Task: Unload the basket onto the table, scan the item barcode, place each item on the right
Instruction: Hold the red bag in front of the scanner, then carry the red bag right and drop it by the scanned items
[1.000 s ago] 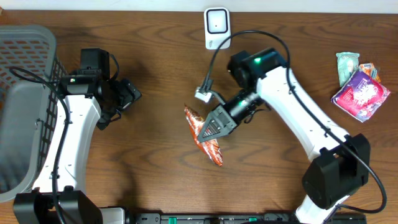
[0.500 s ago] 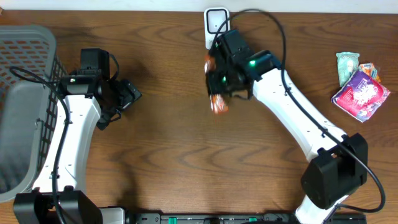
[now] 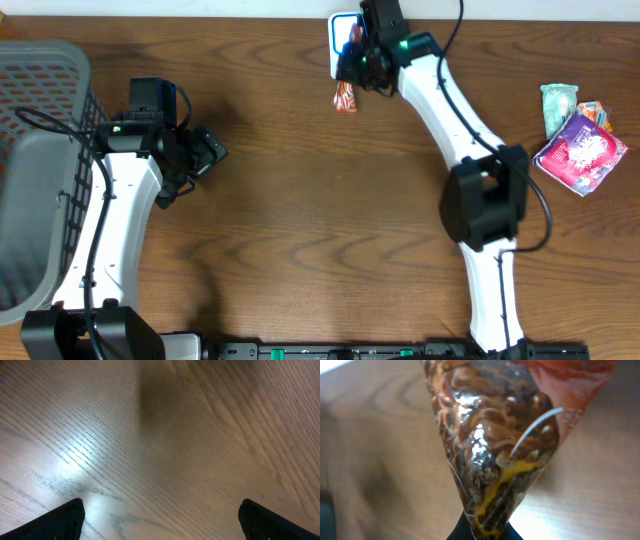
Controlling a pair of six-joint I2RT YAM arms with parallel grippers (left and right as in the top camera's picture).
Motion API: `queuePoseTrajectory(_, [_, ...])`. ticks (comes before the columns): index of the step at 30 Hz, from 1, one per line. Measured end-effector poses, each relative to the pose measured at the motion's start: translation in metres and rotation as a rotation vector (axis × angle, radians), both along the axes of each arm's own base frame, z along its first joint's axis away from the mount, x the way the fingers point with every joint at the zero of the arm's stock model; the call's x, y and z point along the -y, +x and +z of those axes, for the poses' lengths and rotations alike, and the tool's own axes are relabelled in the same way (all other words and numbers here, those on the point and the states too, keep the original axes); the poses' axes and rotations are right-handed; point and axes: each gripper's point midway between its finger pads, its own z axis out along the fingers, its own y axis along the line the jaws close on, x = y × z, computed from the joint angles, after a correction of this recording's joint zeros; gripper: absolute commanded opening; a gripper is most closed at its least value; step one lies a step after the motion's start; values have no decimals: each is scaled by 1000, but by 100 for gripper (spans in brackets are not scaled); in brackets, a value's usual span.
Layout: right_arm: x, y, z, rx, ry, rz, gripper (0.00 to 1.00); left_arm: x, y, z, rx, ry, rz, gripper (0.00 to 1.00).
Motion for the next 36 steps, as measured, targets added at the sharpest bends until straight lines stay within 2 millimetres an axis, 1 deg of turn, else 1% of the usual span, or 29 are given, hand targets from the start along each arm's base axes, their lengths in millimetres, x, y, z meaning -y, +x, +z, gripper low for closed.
queuePoseTrajectory(2, [-1,13,3,22,-3,-16,1,0,0,0,0,0,0,98])
queuePoseTrajectory(4, [-2,25,12,55,11,-37,1,0,0,0,0,0,0,98])
queuePoseTrajectory(8, [4,39,27,87,57,-113,1,0,0,0,0,0,0,98])
queuePoseTrajectory(11, [12,46,30,88,78,-157,1,0,0,0,0,0,0,98])
queuePoseTrajectory(15, [23,48,23,71,72,-183,1,0,0,0,0,0,0,98])
queuePoseTrajectory(17, [30,46,18,54,44,-191,1,0,0,0,0,0,0,98])
queuePoseTrajectory(19, [43,41,14,30,-5,-210,1,0,0,0,0,0,0,98])
queuePoseTrajectory(21, [60,37,12,9,-64,-229,1,0,0,0,0,0,0,98])
queuePoseTrajectory(23, [87,35,15,-6,-119,-258,1,0,0,0,0,0,0,98])
queuePoseTrajectory(24, [110,34,19,-14,-155,-286,1,0,0,0,0,0,0,98])
queuePoseTrajectory(25, [128,32,21,-24,-184,-310,1,0,0,0,0,0,0,98])
queuePoseTrajectory(26, [152,28,26,-40,-220,-343,1,0,0,0,0,0,0,98])
queuePoseTrajectory(28, [208,14,36,-80,-297,-420,1,0,0,0,0,0,0,98])
queuePoseTrajectory(31, [289,-13,48,-155,-392,-518,1,0,0,0,0,0,0,98])
queuePoseTrajectory(34, [347,-34,50,-209,-440,-595,1,0,0,0,0,0,0,98])
queuePoseTrajectory(36, [375,-43,45,-240,-455,-632,1,0,0,0,0,0,0,98])
